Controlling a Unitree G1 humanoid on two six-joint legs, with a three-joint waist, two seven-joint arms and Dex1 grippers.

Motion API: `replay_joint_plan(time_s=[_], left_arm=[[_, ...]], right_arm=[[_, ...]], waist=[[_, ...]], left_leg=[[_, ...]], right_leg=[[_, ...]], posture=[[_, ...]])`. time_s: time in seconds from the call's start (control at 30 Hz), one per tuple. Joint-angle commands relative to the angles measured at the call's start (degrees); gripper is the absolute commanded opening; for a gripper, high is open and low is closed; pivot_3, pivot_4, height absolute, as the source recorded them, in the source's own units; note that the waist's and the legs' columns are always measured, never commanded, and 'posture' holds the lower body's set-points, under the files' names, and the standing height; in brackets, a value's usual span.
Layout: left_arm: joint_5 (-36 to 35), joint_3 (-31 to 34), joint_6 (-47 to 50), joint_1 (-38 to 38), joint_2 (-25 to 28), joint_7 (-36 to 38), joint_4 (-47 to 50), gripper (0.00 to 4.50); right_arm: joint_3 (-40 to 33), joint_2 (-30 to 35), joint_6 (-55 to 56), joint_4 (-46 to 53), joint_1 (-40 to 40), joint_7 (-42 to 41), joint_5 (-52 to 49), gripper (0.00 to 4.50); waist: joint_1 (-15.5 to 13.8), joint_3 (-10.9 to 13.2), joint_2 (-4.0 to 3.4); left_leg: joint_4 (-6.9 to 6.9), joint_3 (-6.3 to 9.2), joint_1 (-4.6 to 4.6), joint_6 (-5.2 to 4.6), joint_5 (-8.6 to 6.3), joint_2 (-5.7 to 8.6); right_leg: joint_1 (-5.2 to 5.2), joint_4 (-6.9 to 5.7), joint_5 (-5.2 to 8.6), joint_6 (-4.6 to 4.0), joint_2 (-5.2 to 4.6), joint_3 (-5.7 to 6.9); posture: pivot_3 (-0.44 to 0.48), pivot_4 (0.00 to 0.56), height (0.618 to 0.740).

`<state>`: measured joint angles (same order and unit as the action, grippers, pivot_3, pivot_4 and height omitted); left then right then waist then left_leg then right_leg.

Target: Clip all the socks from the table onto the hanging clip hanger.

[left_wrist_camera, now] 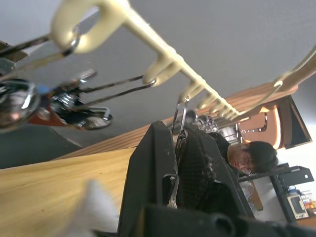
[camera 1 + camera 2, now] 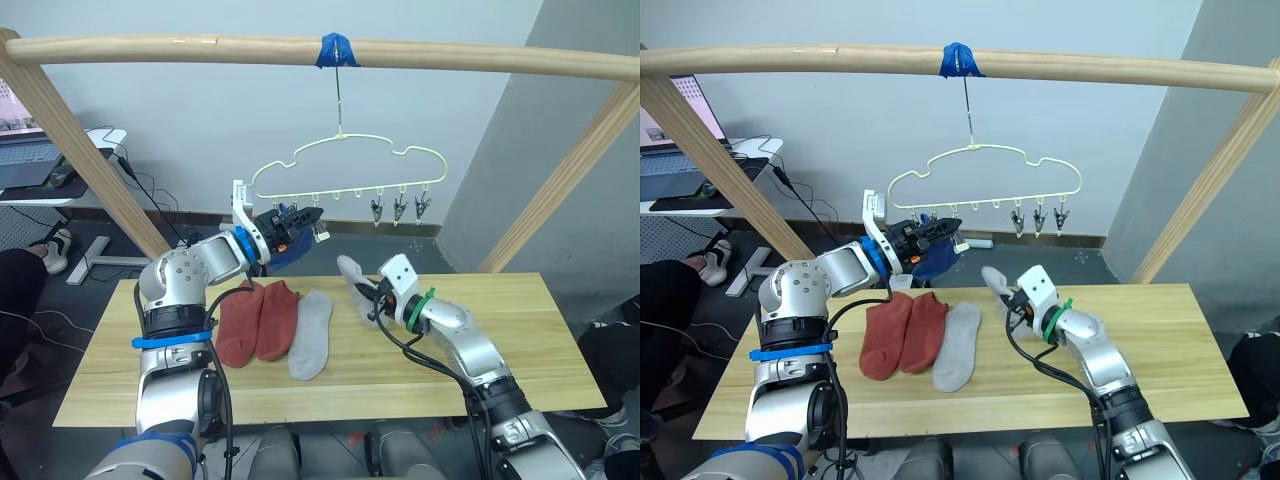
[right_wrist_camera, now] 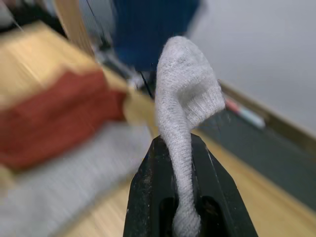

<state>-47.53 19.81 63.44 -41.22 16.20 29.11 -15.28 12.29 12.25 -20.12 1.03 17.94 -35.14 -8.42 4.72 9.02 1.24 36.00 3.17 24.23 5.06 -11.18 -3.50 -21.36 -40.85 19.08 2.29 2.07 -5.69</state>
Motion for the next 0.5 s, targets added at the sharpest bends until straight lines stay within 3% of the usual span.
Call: replay_joint_plan(time_s=[0.03,0.23,0.5], left_arm=[[-1.31,0.89,0.77,-0.84,-0.07,-0.49,-0.15,0.17],[-2.95,1.86,1.78,-1.73,-1.0,-1.41,-1.2,0.17],[-3.19,1.55,2.12,-1.73,-1.64,-1.26,-0.54,0.17]], right_arm=[[-1.17,0.61,-4.45,9.12,-1.4,-0.65,-3.75,0.06],[-1.02,0.41,-8.45,13.57,-0.88,0.77,-5.88,0.06],[-0.66,-0.71,-8.43,11.49,0.87,1.79,-5.84,0.06]], waist=[[-0.02,0.0,0.0],[0.06,0.0,0.01],[0.07,0.0,0.01]], left_leg=[[0.0,0.0,0.0,0.0,0.0,0.0],[0.02,-0.02,-0.01,0.0,0.0,0.01],[-0.02,-0.04,0.02,0.0,0.0,0.0]], right_leg=[[0.0,0.0,0.0,0.01,0.0,0.0],[0.0,0.0,0.02,0.03,0.0,-0.02],[-0.02,0.07,0.02,0.03,0.0,-0.03]], posture=[[-0.028,0.13,0.74],[-0.038,0.126,0.74],[-0.039,0.12,0.74]])
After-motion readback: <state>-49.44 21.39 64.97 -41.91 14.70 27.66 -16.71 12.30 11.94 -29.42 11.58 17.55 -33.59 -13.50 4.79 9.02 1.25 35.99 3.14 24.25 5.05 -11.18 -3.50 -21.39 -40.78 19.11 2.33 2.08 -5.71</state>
